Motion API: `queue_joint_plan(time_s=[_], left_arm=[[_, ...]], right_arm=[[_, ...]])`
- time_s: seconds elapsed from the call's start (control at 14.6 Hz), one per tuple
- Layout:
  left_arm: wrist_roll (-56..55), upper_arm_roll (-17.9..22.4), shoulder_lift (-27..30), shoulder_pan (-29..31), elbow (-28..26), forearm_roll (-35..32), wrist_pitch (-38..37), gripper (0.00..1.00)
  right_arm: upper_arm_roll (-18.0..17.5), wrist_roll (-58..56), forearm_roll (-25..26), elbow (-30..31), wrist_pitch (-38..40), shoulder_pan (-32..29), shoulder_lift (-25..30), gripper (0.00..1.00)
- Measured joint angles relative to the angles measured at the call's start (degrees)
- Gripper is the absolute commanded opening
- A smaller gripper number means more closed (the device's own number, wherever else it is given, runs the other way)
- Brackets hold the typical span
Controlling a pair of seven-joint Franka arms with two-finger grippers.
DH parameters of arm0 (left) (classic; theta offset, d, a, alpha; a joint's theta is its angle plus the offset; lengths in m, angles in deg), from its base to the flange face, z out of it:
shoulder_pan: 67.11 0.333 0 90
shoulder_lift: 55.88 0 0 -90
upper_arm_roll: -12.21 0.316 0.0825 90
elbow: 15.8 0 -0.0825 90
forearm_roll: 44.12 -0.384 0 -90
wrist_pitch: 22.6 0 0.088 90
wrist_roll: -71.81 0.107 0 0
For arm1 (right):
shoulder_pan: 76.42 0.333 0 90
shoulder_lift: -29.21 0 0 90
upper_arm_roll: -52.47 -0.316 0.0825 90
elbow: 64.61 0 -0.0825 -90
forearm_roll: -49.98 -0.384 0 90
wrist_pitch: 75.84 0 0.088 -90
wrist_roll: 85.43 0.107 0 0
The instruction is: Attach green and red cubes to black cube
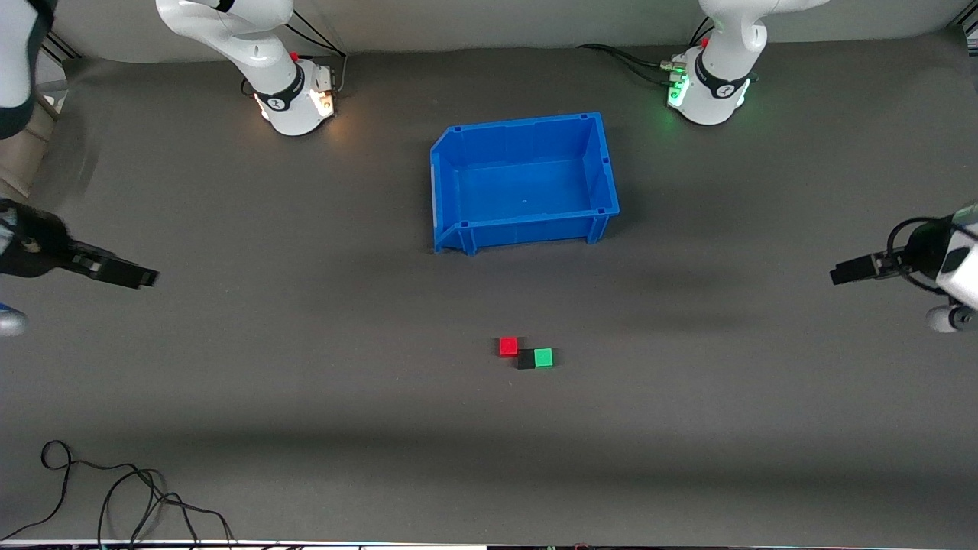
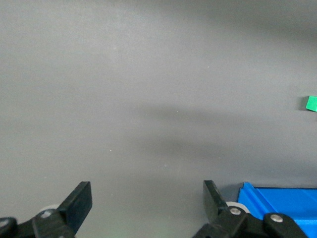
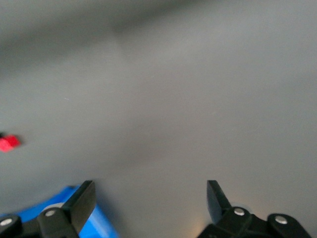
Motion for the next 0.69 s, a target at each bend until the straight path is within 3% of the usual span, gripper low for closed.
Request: queue_joint_plan(time_s=[0.27, 0.48, 0.69], left_arm=[[1.3, -0.5, 5.5, -1.3, -4.4, -1.1, 2.9, 1.0], [1.6, -0.7, 10.4, -2.7, -9.9, -1.3, 6.2, 1.0], [2.7, -1.1, 12.2, -3.1, -10.6, -1.3, 5.9, 1.0]], right_arm=[[1.6, -5.7, 1.0, 3.9, -6.0, 0.1, 0.7, 0.99], [1.5, -6.0, 1.1, 11.1, -12.6, 0.8, 4.1, 0.99], [1.5, -6.1, 2.4, 18.7, -17.8, 2.2, 8.6, 0.99]])
